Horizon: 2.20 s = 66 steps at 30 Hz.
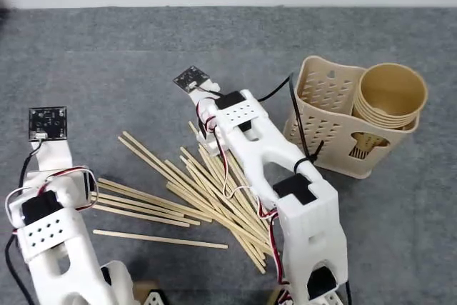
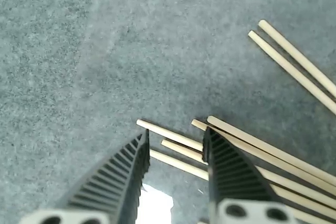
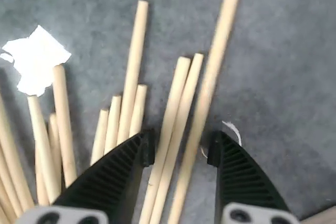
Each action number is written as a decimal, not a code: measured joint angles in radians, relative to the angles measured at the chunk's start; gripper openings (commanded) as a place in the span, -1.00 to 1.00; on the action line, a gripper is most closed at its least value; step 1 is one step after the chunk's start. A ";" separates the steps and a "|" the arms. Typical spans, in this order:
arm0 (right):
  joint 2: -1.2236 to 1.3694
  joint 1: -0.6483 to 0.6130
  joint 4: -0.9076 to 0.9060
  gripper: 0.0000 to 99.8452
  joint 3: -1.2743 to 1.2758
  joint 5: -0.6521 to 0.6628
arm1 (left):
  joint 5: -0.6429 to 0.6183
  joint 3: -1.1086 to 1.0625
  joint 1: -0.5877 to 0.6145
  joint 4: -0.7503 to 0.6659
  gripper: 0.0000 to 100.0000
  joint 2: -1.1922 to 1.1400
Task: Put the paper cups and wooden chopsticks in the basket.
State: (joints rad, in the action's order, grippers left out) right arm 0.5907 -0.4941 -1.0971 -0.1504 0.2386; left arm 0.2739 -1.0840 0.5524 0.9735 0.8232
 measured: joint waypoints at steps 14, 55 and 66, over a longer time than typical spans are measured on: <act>0.009 0.040 -0.104 -0.98 -0.057 0.080 | 0.000 0.000 0.000 0.000 -0.67 0.000; -0.674 0.207 -0.609 -0.98 -0.724 -0.046 | 0.000 0.000 0.000 0.000 -0.67 0.000; -0.727 0.374 -0.450 -0.98 -0.723 -0.100 | 0.000 0.000 0.000 0.000 -0.67 0.000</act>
State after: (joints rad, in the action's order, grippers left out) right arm -0.1366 -0.1197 -1.5466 -0.8730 0.1389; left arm 0.2739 -1.0840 0.5524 0.9735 0.8232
